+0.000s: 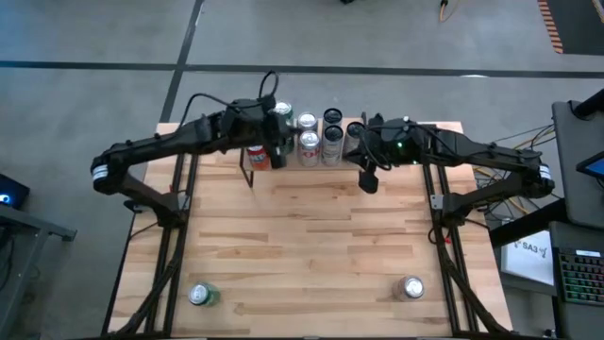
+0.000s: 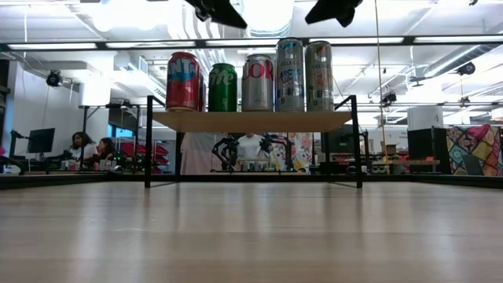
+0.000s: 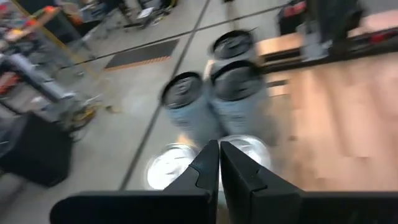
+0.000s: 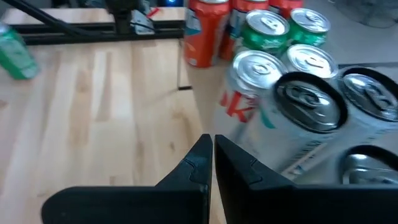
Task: Place canned beverage on shelf
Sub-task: Put the silver soda can on the shelf aligned with the other silver soda can
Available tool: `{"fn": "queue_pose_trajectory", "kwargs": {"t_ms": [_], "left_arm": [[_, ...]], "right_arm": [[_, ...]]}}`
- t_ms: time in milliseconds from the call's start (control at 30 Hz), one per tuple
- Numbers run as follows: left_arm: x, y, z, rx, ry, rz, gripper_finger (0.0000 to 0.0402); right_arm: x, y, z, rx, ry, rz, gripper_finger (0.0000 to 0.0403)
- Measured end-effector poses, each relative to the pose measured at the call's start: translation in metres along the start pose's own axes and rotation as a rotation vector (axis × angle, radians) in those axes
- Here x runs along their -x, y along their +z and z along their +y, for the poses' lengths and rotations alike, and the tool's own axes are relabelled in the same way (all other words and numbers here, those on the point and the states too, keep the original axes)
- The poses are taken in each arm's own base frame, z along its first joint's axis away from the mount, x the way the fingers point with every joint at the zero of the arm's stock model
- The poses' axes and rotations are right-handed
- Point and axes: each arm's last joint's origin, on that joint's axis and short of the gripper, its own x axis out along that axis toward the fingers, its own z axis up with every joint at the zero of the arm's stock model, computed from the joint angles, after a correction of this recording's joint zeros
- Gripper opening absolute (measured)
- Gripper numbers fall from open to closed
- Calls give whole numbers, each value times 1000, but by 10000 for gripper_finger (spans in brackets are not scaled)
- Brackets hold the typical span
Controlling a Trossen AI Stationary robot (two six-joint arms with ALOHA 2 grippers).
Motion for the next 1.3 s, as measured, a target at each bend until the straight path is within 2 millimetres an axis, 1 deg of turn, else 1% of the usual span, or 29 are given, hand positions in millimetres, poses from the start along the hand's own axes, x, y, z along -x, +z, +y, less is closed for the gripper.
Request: {"fn": "queue_pose_trajectory", "kwargs": {"t_ms": [200,367,467,600,667,833,900,1000,1067,1133,1233,1300], "left_arm": [[23,-5,-30,10,-92,-75,0],[46,-14,-56,17,-110,-176,0],[61,-19,-67,25,-109,-224,0],[78,-25,-76,35,-134,-283,0],[85,-27,-78,48,-146,-306,0],[93,-26,-78,83,-150,-356,0],[93,-25,-78,109,-151,-370,0],[91,-26,-79,155,-173,-367,0],[90,-26,-83,189,-191,-357,0],[89,-25,-87,210,-212,-352,0],[89,-24,-97,213,-250,-354,0],[91,-22,-103,210,-276,-367,0]], "right_arm": [[3,1,23,-37,80,-7,9],[6,2,44,-109,153,-4,9],[7,3,56,-185,196,-12,9],[2,2,74,-255,247,13,9],[-2,1,82,-268,272,44,9],[-13,0,102,-328,399,133,9],[-17,-3,110,-347,429,204,9],[-23,-10,120,-391,409,339,9],[-25,-17,125,-433,372,454,9],[-26,-26,131,-476,337,605,9],[-21,-39,142,-513,305,848,9],[-13,-45,149,-516,258,968,9]]}}
